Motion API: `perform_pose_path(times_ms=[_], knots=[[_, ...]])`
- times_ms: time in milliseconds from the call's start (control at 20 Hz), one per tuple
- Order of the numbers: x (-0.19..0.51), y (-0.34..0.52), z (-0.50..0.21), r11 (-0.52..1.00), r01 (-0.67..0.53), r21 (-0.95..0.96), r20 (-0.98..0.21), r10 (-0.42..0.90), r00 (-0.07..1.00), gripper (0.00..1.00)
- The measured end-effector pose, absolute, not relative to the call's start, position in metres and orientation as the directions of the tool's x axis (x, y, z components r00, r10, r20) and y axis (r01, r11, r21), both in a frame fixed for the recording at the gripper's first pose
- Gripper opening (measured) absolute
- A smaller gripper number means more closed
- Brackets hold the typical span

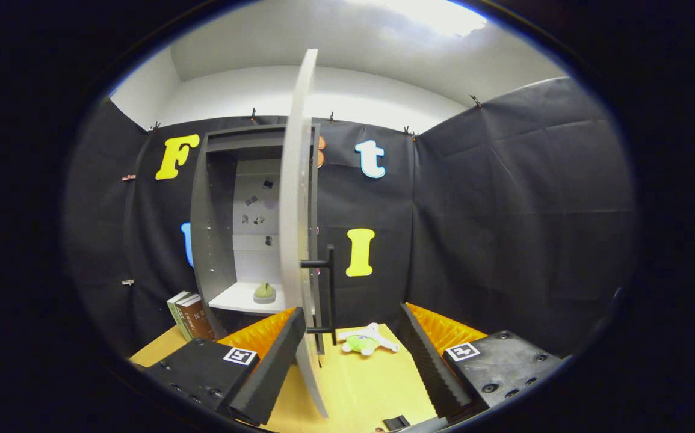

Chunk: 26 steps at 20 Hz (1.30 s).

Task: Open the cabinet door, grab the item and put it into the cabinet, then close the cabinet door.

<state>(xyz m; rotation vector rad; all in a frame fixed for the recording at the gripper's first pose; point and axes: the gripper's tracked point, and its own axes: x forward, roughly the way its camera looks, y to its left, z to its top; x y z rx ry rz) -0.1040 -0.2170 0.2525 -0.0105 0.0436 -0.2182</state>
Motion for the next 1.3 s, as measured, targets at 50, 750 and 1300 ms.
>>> perform_pose_path(times_ms=[50, 750, 1300], knots=[[-0.099, -0.224, 0.249, 0.98, 0.198, -0.011, -0.046, -0.198, 0.979, 0.98], [-0.057, -0.169, 0.217, 0.994, -0.053, 0.096, -0.1, 0.063, 0.993, 0.97], [-0.044, -0.104, 0.211, 0.994, -0.079, 0.081, -0.105, 0.087, 0.991, 0.97]])
